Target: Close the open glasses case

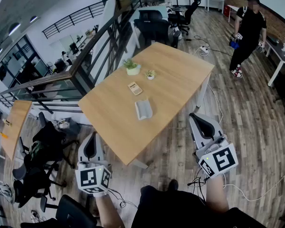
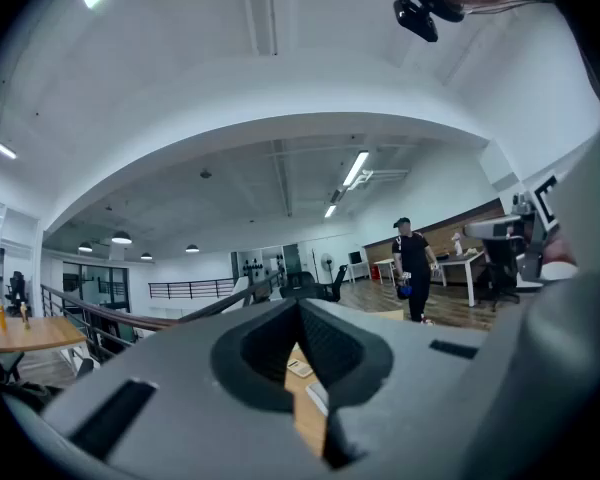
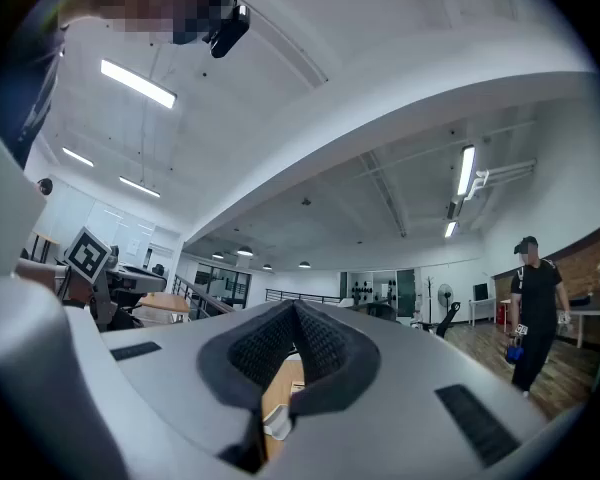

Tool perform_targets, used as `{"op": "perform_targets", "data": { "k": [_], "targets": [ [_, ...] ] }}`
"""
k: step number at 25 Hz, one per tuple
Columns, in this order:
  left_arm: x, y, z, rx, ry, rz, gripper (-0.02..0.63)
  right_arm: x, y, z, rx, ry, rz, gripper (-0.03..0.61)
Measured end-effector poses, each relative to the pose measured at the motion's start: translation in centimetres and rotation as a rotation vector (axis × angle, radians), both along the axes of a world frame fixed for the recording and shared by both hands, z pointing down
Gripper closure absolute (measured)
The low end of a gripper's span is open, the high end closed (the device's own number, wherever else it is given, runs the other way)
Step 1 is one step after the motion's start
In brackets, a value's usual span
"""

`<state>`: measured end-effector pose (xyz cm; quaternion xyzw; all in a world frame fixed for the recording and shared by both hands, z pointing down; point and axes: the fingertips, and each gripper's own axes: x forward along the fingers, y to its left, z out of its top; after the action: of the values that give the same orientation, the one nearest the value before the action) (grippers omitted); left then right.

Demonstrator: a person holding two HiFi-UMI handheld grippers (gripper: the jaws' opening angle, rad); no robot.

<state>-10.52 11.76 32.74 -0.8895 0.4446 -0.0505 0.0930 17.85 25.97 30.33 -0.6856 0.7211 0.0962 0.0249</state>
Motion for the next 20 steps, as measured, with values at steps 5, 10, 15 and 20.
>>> {"op": "perform_targets", "data": {
  "k": [5, 10, 15, 20],
  "targets": [
    [0.7, 0.4, -0.3, 0.010, -0.006, 0.000, 0.615, 0.4, 0.2, 0.1, -0.011, 0.015, 0.002, 0.566],
    [0.7, 0.4, -0.8, 0.019, -0.020, -0.031, 0.615, 0.3, 0.2, 0.1, -0.021, -0.009, -0.022, 0.566],
    [1.4, 0.7, -1.4, 0.028, -0.033, -0.020, 0.615, 0.6, 0.1, 0.5, -0.037, 0.012, -0.003, 0.566],
    [1.9, 0.0, -1.1, 0.027, -0.061, -0.013, 0.615, 1.3, -1.0, 1.8, -0.046, -0.022, -0.001, 0.566]
  ]
}}
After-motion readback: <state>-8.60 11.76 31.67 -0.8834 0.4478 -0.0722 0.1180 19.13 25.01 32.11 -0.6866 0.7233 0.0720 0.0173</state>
